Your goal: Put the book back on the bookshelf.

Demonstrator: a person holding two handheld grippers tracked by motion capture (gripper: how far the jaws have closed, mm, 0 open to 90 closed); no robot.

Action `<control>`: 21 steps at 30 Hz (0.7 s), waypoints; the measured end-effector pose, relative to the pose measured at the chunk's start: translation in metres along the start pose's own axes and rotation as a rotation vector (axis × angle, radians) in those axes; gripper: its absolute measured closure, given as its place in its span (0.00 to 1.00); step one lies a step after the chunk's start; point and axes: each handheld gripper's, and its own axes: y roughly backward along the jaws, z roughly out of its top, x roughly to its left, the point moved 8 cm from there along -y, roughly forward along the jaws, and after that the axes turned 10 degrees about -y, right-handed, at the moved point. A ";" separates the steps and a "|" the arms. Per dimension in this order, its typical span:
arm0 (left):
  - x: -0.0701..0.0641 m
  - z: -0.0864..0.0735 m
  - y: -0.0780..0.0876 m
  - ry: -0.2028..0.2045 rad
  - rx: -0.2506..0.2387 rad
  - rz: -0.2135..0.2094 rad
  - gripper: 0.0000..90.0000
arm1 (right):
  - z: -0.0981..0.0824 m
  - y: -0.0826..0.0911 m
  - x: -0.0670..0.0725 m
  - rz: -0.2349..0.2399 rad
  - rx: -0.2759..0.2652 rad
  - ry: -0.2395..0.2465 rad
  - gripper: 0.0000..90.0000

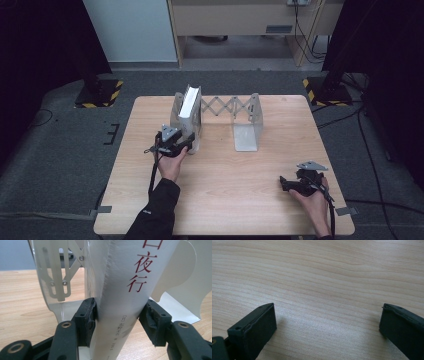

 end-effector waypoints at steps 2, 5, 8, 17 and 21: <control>-0.001 0.001 -0.001 0.002 0.004 0.001 0.52 | 0.000 0.000 0.000 0.000 0.000 0.000 0.02; -0.004 0.002 -0.002 0.009 0.004 0.001 0.51 | 0.000 0.000 0.000 0.000 0.000 0.002 0.02; -0.007 0.004 -0.005 0.012 0.009 -0.005 0.51 | 0.000 0.000 0.000 0.000 0.000 0.001 0.02; -0.013 0.006 -0.013 0.019 0.004 0.004 0.49 | 0.000 0.000 0.000 0.000 -0.001 0.001 0.02; -0.014 0.006 -0.015 0.012 -0.004 -0.001 0.48 | 0.000 0.000 0.000 -0.003 -0.003 0.002 0.02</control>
